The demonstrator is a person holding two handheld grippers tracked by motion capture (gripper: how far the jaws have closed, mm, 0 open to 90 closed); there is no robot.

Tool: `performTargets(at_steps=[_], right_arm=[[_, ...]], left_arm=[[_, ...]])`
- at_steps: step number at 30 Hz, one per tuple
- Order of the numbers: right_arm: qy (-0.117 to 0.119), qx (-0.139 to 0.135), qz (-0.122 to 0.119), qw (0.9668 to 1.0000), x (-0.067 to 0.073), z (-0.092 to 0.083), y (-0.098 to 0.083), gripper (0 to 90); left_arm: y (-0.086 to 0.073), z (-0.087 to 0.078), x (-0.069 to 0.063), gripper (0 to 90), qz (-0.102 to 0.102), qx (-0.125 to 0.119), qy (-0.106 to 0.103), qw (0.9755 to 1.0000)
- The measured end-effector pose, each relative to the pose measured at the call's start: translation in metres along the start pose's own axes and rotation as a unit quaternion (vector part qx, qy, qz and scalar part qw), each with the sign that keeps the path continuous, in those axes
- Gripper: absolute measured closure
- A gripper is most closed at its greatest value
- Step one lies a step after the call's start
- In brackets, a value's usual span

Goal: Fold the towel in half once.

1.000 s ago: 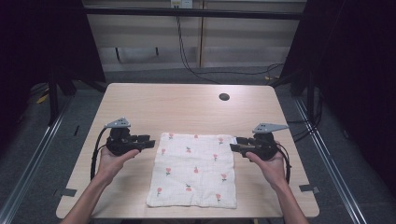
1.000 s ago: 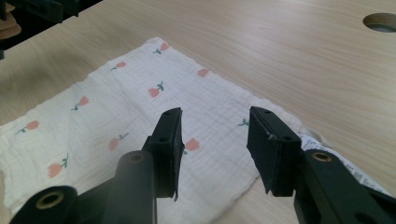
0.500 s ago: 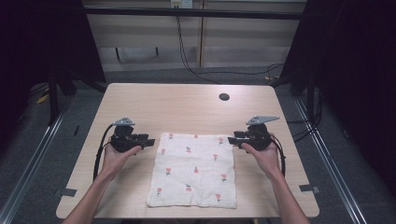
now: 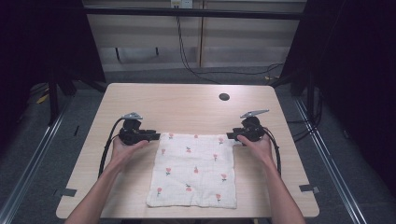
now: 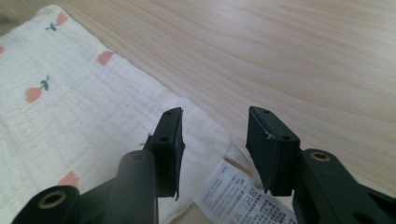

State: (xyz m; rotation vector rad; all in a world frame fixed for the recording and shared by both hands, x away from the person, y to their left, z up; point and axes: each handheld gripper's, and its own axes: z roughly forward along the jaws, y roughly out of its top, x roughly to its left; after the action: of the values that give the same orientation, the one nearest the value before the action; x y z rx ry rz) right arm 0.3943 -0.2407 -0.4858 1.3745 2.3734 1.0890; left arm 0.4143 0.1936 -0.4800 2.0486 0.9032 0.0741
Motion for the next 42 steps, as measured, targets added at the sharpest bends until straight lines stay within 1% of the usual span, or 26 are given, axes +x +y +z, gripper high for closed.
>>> performTargets(at_steps=[1,3,6,8,10,11,12,13,14,15,16,17,19,20,22,24,26,27,31,32,35,36,38,39,40,42], right_arm=[[-0.002,0.004,-0.004,1.0,0.0,0.003,0.0,56.9],[0.001,0.01,-0.009,0.9999,0.0,0.006,-0.001,57.1],[-0.002,0.014,-0.014,0.9998,0.001,0.009,-0.001,58.2],[-0.009,0.016,-0.012,0.9998,0.001,0.011,-0.001,58.6],[-0.026,0.019,-0.019,0.9993,0.001,0.013,-0.002,59.0],[-0.026,0.017,-0.022,0.9993,0.0,0.014,-0.002,59.7],[-0.027,0.019,-0.016,0.9993,0.0,0.014,-0.003,60.3],[-0.03,0.02,-0.023,0.9991,0.0,0.015,-0.004,61.7],[-0.031,0.018,-0.025,0.999,0.0,0.015,-0.005,62.1],[-0.031,0.015,-0.02,0.9992,0.0,0.015,-0.005,63.7],[-0.031,0.016,-0.021,0.9992,0.001,0.015,-0.006,66.8],[-0.029,0.016,-0.027,0.9991,0.001,0.015,-0.006,69.8],[-0.02,0.015,-0.026,0.9993,0.002,0.015,-0.006,78.2],[-0.015,0.017,-0.022,0.9995,0.002,0.015,-0.007,82.0],[-0.011,0.014,-0.022,0.9996,0.002,0.015,-0.007,85.0],[-0.007,0.01,-0.018,0.9998,0.003,0.015,-0.008,85.7],[-0.003,0.005,-0.014,0.9999,0.002,0.014,-0.008,85.8],[-0.007,0.007,-0.016,0.9998,0.002,0.014,-0.008,85.8],[-0.005,0.007,-0.012,0.9999,0.002,0.014,-0.009,85.8],[-0.002,0.004,-0.014,0.9999,0.002,0.015,-0.01,85.8],[-0.002,0.004,-0.014,0.9999,0.003,0.014,-0.01,85.8],[-0.002,0.004,-0.012,0.9999,0.003,0.014,-0.011,85.9],[0.003,0.001,-0.006,1.0,0.002,0.014,-0.011,86.0],[0.002,0.001,-0.007,1.0,0.002,0.013,-0.012,86.1],[0.004,0.0,-0.005,1.0,0.002,0.013,-0.012,86.2],[0.006,0.002,-0.004,1.0,0.002,0.012,-0.013,86.2]], left_arm=[[0.001,0.002,0.0,65.3,-0.007,-0.006,-0.007,0.9999],[0.001,0.004,0.002,65.2,-0.005,-0.009,-0.008,0.9999],[0.0,0.008,0.004,64.6,-0.004,-0.002,-0.006,1.0],[-0.002,0.009,0.005,63.4,-0.013,-0.005,-0.006,0.9999],[-0.004,0.01,0.006,62.9,-0.01,-0.004,0.001,0.9999],[-0.005,0.012,0.007,62.3,-0.012,-0.002,0.001,0.9999],[-0.006,0.013,0.008,62.2,-0.013,0.0,0.003,0.9999],[-0.006,0.014,0.009,62.2,-0.021,-0.001,-0.006,0.9998],[-0.006,0.013,0.011,62.2,-0.036,-0.01,-0.018,0.9991],[-0.006,0.012,0.012,62.2,-0.034,-0.013,-0.011,0.9993],[-0.005,0.012,0.012,62.2,-0.033,-0.012,-0.01,0.9993],[-0.005,0.012,0.011,62.2,-0.029,-0.008,-0.009,0.9995],[-0.004,0.012,0.011,62.4,-0.013,0.006,0.002,0.9999],[-0.004,0.012,0.011,62.7,-0.014,0.006,0.002,0.9999],[-0.005,0.013,0.014,63.2,-0.018,0.004,0.007,0.9998],[-0.006,0.015,0.017,64.1,-0.024,0.002,0.005,0.9997],[-0.006,0.02,0.018,64.1,-0.022,0.009,0.005,0.9997],[-0.006,0.022,0.018,64.2,-0.021,0.009,0.009,0.9997],[-0.005,0.03,0.017,65.4,-0.024,0.012,0.004,0.9996],[-0.004,0.032,0.016,65.3,-0.02,0.015,0.0,0.9997],[-0.001,0.038,0.01,66.1,-0.008,0.022,0.005,0.9997],[0.0,0.04,0.009,66.4,-0.005,0.024,0.0,0.9997],[0.0,0.043,0.004,72.1,0.002,0.026,-0.005,0.9996],[-0.001,0.045,0.0,75.9,0.01,0.026,0.001,0.9996],[-0.001,0.047,-0.003,80.7,0.015,0.025,-0.003,0.9996],[-0.001,0.049,-0.004,85.9,0.012,0.024,-0.007,0.9996]])
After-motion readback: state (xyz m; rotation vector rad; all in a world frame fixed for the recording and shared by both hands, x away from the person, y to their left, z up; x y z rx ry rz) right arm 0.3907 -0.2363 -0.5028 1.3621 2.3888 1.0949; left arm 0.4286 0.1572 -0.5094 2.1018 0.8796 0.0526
